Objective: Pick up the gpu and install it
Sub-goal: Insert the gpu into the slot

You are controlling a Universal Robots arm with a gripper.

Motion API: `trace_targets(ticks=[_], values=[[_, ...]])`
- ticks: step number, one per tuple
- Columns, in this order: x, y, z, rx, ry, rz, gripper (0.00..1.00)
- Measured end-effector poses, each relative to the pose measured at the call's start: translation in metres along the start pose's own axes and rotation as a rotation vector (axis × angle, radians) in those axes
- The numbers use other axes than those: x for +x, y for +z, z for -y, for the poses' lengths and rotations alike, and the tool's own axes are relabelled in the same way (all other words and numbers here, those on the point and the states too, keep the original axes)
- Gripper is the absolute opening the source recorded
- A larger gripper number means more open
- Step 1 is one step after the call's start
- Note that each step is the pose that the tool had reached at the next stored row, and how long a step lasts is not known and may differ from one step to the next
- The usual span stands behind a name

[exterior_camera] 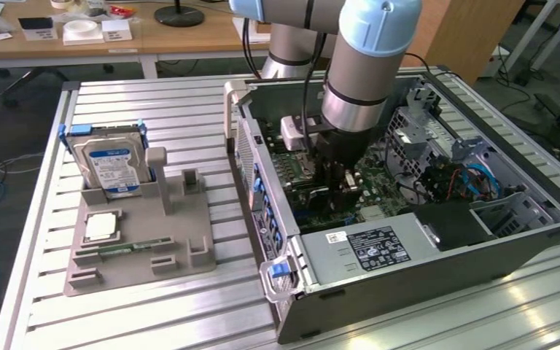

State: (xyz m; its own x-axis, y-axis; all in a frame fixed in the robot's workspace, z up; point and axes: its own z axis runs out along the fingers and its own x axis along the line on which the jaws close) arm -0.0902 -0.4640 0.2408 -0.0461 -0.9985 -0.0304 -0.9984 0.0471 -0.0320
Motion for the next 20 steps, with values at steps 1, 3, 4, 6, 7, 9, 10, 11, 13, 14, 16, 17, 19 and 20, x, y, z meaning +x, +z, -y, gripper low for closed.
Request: trace_targets(ticks=[1, 3, 4, 6, 7, 9, 10, 11, 13, 14, 16, 17, 19, 20], values=[[0.0, -0.0025, 0.0001, -0.0001, 0.0, -0.0001, 0.69], [0.0, -0.0076, 0.0002, 0.0, 0.0, 0.0001, 0.69], [0.0, -0.011, 0.0004, 0.0, 0.0, 0.0, 0.69], [-0.001, -0.0173, 0.0006, 0.0, 0.0, 0.0001, 0.69], [-0.001, -0.0204, 0.0007, 0.0, 0.0, 0.0, 0.69], [-0.001, -0.0265, 0.0009, 0.0, 0.0, 0.0002, 0.69], [-0.001, -0.0292, 0.0009, 0.0, 0.0, 0.0, 0.69], [-0.001, -0.0318, 0.001, 0.0, 0.0, 0.0001, 0.69], [-0.001, -0.0373, 0.0012, 0.0, 0.0, 0.0001, 0.69], [-0.001, -0.0399, 0.0013, 0.0, 0.0, 0.0001, 0.69], [-0.001, -0.0455, 0.0015, 0.0, 0.0, 0.0, 0.69], [-0.001, -0.0477, 0.0015, 0.0, 0.0, 0.0001, 0.69], [-0.002, -0.0491, 0.0016, 0.0, 0.0, 0.0002, 0.69], [-0.002, -0.0491, 0.0016, 0.0001, 0.0, 0.0002, 0.69]])
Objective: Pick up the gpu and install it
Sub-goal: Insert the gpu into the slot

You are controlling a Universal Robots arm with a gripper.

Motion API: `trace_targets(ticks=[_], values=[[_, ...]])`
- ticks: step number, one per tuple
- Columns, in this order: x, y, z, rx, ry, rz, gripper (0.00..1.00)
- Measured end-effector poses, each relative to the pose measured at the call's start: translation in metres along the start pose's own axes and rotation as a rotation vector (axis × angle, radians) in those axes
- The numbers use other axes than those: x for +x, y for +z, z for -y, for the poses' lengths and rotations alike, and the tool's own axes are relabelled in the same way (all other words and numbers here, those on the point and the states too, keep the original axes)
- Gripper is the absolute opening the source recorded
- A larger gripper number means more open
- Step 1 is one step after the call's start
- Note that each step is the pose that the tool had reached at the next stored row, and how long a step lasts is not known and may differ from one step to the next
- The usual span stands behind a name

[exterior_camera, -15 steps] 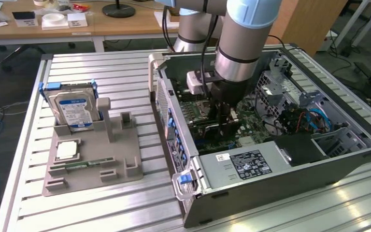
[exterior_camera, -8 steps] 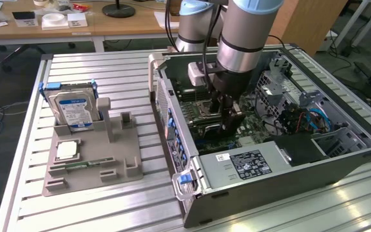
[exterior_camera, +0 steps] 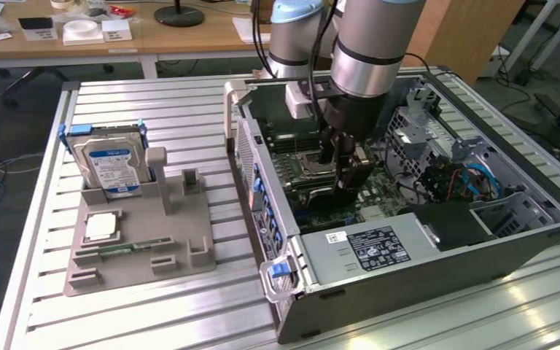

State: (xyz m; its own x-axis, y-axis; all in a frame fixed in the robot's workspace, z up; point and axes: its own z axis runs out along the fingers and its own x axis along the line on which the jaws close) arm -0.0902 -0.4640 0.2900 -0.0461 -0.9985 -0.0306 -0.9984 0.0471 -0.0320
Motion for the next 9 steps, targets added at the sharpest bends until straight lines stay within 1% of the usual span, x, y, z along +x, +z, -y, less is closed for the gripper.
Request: trace_targets(ticks=[9], values=[[0.0, -0.0001, 0.0, -0.0001, 0.0, -0.0001, 0.69]])
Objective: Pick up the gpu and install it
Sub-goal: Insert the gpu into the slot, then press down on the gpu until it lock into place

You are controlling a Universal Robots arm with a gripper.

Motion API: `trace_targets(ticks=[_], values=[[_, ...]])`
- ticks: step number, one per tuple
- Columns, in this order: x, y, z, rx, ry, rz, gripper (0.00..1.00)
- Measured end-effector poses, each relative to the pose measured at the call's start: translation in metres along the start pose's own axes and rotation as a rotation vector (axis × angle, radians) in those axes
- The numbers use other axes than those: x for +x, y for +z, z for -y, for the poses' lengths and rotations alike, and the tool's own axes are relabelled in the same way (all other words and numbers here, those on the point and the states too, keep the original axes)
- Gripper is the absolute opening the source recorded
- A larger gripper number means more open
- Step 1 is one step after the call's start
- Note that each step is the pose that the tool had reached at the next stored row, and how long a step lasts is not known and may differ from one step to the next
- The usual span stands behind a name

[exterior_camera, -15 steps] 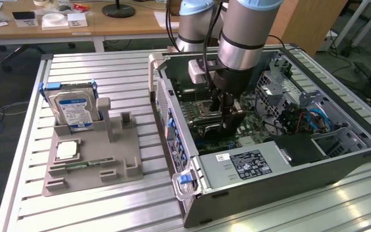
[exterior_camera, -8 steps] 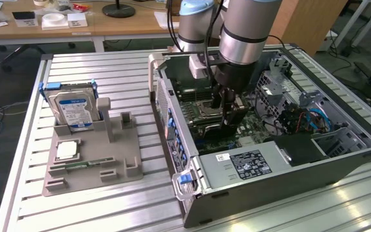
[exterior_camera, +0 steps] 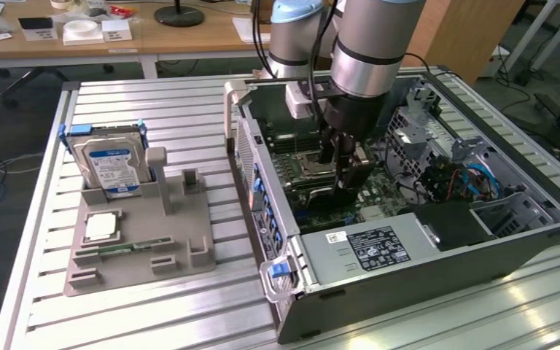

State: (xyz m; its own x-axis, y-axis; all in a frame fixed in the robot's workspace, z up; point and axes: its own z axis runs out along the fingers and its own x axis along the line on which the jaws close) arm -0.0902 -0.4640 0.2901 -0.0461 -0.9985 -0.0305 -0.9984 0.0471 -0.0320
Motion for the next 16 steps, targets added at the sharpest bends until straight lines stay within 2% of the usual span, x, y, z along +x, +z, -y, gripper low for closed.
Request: trace_targets(ticks=[10, 16], values=[[-0.0003, -0.0088, 0.0003, 0.0, 0.0, 0.0001, 0.69], [-0.0003, -0.0095, 0.0003, 0.0, 0.0, 0.0, 0.69]])
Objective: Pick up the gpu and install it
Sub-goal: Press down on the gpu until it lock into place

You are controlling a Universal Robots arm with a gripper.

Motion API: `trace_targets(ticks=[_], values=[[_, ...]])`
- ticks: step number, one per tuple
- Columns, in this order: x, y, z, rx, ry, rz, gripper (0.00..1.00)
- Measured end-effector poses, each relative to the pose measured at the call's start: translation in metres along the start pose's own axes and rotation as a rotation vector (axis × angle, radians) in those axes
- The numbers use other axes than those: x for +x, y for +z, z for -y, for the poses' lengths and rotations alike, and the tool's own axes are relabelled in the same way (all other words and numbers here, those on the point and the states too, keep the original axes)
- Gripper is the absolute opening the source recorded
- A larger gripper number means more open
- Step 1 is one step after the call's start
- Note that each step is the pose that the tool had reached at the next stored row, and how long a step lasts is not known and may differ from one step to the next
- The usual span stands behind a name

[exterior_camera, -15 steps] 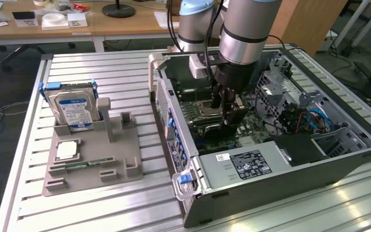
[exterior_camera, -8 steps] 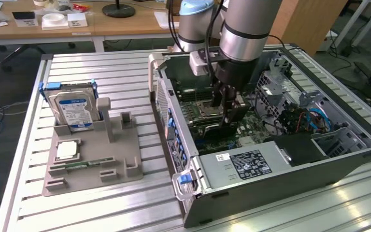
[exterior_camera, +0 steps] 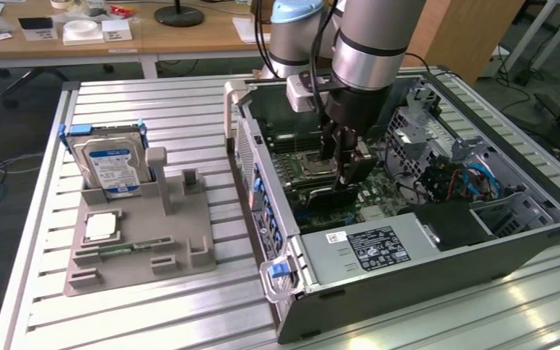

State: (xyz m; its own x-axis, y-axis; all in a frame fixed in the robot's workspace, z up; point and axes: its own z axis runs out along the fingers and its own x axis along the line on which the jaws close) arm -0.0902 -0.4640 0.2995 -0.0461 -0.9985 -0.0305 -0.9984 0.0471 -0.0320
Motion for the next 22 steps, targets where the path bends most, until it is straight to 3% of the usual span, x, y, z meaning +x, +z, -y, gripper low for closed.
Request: trace_targets(ticks=[11, 12, 13, 16, 18, 22], values=[[0.0, 0.0, 0.0, 0.0, 0.0, 0.0001, 0.68], [0.0, 0.0, 0.0, -0.0001, 0.0, 0.0, 0.62], [0.0, 0.0, 0.0, 0.0, 0.0, 0.0, 0.62], [0.0, 0.0, 0.0, 0.0, 0.0, 0.0001, 0.44], [0.0, 0.0, 0.0, 0.0, 0.0, 0.0, 0.44], [0.0, 0.0, 0.0, 0.0, 0.0, 0.0, 0.26]])
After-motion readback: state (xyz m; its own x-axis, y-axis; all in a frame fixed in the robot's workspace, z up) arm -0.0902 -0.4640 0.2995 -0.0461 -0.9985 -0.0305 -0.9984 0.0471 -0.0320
